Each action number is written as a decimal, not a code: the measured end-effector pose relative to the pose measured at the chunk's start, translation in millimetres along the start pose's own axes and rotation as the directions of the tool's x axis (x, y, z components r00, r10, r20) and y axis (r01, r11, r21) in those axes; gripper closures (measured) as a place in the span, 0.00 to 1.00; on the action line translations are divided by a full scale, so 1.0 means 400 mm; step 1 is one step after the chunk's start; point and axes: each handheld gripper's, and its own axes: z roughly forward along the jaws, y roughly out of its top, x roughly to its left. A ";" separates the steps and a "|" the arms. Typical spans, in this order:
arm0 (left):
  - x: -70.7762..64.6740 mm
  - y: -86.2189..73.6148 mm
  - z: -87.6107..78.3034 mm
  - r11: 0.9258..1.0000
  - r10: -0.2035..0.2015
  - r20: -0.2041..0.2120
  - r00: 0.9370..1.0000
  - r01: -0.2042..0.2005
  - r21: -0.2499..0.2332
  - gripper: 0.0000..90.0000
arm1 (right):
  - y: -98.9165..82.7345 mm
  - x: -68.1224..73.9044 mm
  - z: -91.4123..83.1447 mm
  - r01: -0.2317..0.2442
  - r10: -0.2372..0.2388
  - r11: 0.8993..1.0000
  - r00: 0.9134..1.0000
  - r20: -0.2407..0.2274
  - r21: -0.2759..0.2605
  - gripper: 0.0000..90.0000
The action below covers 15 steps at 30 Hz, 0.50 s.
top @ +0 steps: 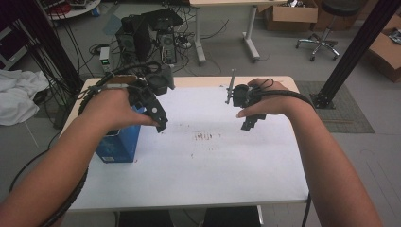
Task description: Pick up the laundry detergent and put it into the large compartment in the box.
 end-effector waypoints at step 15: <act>-0.084 0.005 0.020 0.923 0.385 0.047 0.922 -0.384 -0.024 0.00 | 0.008 0.011 -0.004 0.041 -0.041 0.999 0.999 -0.016 0.006 0.18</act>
